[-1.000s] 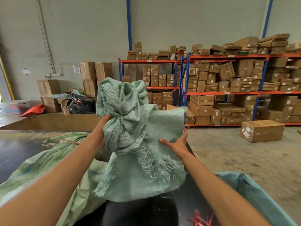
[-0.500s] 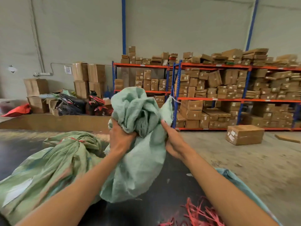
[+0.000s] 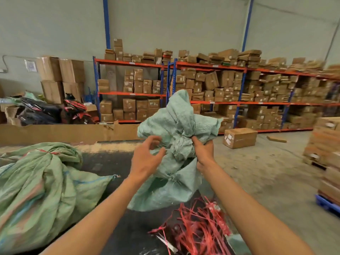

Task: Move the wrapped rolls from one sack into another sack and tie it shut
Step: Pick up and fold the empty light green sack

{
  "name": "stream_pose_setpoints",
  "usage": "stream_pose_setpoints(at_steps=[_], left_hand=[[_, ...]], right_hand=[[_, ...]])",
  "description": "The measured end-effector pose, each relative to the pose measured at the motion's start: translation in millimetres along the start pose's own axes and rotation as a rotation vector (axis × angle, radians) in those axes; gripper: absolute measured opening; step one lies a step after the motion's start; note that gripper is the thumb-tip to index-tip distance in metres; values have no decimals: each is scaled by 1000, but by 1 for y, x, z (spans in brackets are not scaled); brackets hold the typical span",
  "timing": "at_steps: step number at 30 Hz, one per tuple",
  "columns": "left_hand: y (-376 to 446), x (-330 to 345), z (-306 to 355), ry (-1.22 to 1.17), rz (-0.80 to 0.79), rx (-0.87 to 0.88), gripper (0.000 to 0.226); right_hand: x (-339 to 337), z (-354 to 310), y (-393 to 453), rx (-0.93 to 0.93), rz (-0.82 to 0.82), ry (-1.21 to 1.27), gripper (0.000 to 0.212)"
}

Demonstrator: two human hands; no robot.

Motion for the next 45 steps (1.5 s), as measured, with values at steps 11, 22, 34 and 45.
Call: stream_pose_setpoints(at_steps=[11,22,34,45], left_hand=[[22,153,-20,-1078,-448,-846,78],[33,299,-65,-815,-486,-1033,63],[-11,344,-251,721,-788,-626,71],[-24,347,-266,858,-746,-495,58]], right_hand=[[-70,55,75,636,-308,213,53],[-154,114,178,603,-269,241,46],[-267,192,260,100,130,-349,41],[-317,388,197,619,-184,-1006,64]])
Point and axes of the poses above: each hand's wrist, its own y-axis towards the middle knuckle, its own x-axis out of the palm, z = x × y, the point moved 6 cm from there along y, towards the middle knuckle, and after that the axes turned 4 degrees about z, right-handed, at the moved point
